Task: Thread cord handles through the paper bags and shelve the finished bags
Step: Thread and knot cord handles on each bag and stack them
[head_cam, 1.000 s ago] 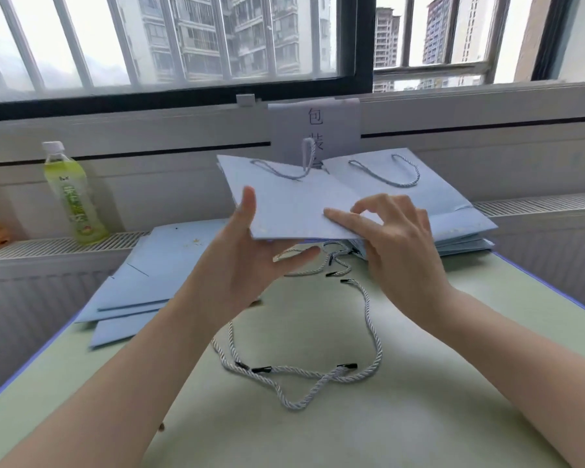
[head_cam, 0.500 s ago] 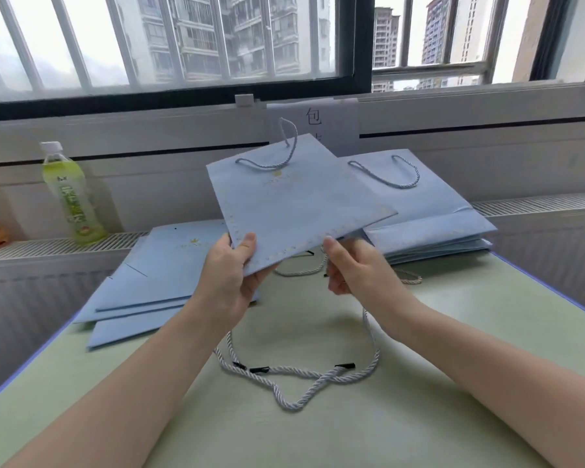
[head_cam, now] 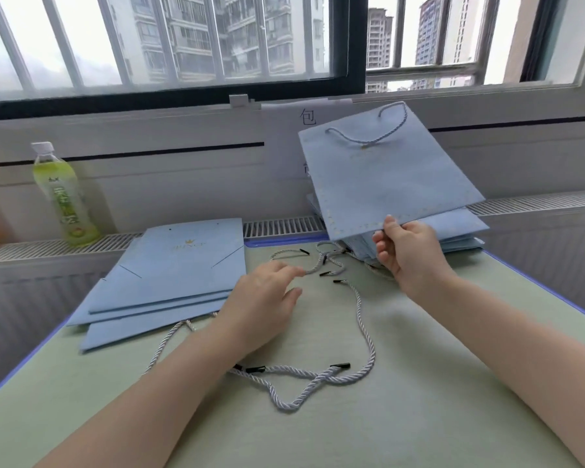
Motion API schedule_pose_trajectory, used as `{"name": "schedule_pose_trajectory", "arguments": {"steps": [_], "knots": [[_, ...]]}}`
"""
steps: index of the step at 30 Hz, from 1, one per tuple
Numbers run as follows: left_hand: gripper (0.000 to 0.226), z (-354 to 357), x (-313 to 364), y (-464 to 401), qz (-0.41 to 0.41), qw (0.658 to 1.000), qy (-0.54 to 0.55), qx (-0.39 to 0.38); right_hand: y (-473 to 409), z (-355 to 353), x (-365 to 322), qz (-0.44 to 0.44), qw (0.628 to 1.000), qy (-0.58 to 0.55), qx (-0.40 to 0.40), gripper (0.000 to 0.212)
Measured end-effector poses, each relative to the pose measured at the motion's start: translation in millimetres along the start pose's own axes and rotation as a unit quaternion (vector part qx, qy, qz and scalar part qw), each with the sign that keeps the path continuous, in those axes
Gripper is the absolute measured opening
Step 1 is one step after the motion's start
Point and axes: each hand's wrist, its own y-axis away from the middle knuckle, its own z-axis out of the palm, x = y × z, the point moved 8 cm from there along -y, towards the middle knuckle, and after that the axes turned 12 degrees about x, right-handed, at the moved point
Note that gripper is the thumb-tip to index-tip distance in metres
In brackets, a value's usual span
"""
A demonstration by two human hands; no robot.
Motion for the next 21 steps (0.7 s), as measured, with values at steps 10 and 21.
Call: {"name": "schedule_pose_trajectory", "arguments": {"steps": [10,21], "knots": [[0.03,13.7,-4.8,2.6,-0.002,0.998,-0.028,-0.056,-43.7,-41.8,1.9,0.011,0.992,0.101,0.073,0.031],[0.029,16.9,-5.1,3.4,0.0,0.997,-0.034,-0.073,-39.1,-45.7,6.6,0.009,0.986,0.122,0.109,0.031]]}}
